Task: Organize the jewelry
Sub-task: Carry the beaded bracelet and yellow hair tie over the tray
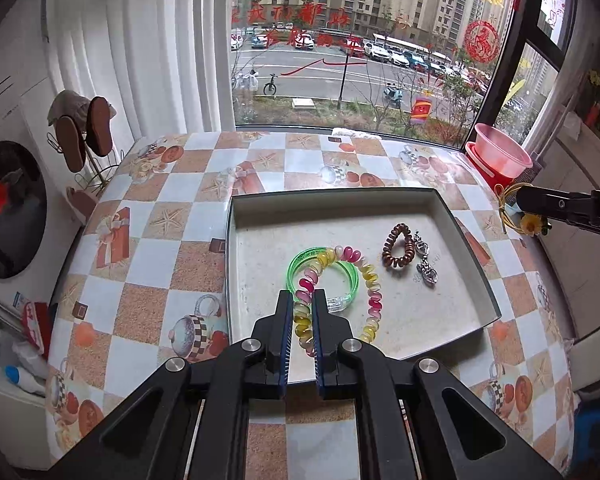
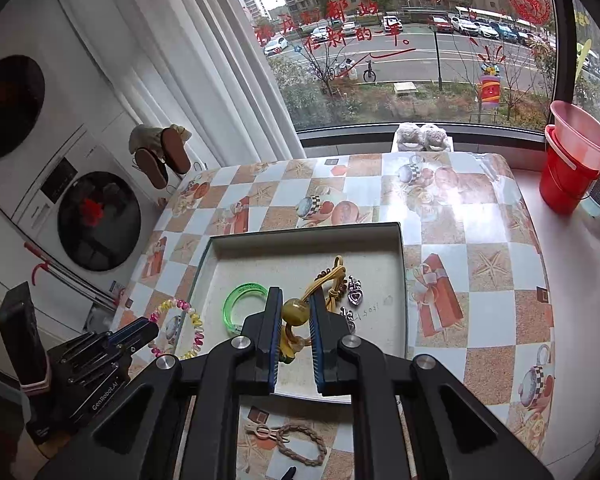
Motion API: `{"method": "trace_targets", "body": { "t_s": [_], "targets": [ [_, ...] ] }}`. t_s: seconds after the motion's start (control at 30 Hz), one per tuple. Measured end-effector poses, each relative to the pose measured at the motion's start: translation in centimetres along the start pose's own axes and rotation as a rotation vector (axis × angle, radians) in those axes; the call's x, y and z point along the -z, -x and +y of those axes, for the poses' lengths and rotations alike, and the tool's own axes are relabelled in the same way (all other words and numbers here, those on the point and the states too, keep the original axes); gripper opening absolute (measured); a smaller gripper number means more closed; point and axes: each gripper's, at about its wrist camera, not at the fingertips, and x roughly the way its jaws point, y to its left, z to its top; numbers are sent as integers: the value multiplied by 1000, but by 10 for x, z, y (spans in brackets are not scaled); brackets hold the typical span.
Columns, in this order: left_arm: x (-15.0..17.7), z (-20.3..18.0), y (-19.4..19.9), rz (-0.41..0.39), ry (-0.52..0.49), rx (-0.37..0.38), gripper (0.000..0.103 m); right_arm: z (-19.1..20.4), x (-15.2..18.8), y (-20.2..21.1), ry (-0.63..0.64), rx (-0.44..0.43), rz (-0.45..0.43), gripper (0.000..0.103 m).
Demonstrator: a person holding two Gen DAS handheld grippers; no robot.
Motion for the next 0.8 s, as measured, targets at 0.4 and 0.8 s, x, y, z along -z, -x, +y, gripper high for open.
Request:
{"method": "trace_targets", "body": {
  "t_s": [0.4,0.8],
  "targets": [
    [18,-7,-77,168,-43,-20,22,-20,47,-106,-57,-36,210,14],
    [9,-20,-110,110,-63,-130,23,-33,48,-139,-23,90,176,14]
  ]
}}
